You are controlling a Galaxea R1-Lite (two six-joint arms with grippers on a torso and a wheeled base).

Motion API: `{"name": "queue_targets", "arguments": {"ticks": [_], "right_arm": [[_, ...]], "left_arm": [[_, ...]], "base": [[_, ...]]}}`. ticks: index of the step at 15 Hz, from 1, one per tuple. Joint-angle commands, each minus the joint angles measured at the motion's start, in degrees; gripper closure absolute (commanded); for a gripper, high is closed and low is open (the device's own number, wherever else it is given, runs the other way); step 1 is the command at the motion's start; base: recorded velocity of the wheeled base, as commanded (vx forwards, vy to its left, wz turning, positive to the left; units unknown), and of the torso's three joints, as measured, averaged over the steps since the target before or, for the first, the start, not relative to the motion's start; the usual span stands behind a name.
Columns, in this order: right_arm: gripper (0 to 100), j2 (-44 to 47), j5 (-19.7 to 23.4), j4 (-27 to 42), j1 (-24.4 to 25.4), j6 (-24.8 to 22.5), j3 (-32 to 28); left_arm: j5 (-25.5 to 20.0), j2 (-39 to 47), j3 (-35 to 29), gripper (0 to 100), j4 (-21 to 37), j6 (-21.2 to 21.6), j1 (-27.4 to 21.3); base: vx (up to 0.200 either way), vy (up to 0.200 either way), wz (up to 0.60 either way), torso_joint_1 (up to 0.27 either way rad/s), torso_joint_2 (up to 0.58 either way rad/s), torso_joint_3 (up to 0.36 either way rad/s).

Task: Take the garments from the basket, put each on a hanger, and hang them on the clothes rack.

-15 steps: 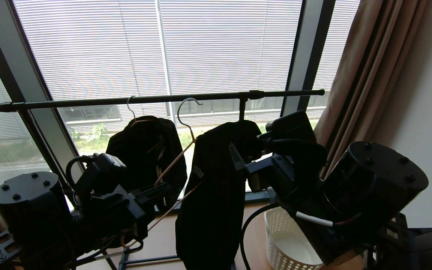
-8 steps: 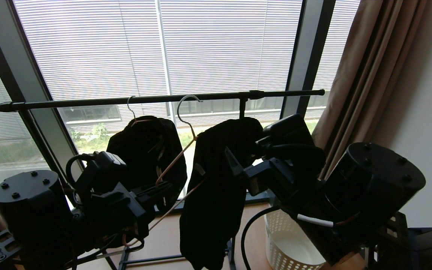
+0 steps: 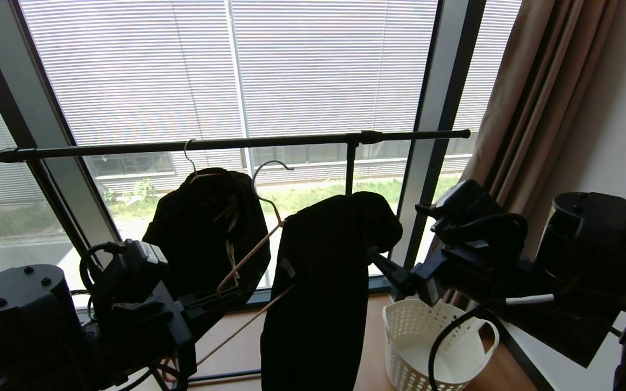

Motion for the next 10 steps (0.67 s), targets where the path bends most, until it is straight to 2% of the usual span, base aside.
{"name": "queue_targets", "arguments": {"ticks": [1,2,4,5,7,10], "right_arm": [[0,-13.28,9.41,24.76,-3.1,-1.73,-7.93],[0,-15.3,11.96,35.3,-3.46,-2.61,-12.76],[0,-15.91,17.06,48.66,-4.77,-4.89,-20.59],[0,-15.39,21.01,57.36,-5.3,-8.85,-25.86],[0,-12.31,26.11,67.3,-6.18,-15.88,-32.8],[0,-5.54,32.26,79.07,-6.0,-20.98,-43.09]], "left_arm": [[-6.93,-2.78,6.73,100,-0.09,2.56,3.76],[-11.41,-3.57,8.13,100,-0.18,3.97,6.22],[-17.13,-4.27,9.01,100,-0.09,4.76,8.86],[-17.74,-4.45,9.19,100,-0.18,7.66,9.74],[-18.27,-4.36,9.28,100,0.53,8.8,9.3],[-20.29,-4.53,9.28,100,0.61,8.63,9.13]], "base": [[0.0,0.0,0.0,0.0,0.0,0.0],[0.0,0.0,0.0,0.0,0.0,0.0],[0.0,0.0,0.0,0.0,0.0,0.0],[0.0,0.0,0.0,0.0,0.0,0.0],[0.0,0.0,0.0,0.0,0.0,0.0],[0.0,0.0,0.0,0.0,0.0,0.0]]}}
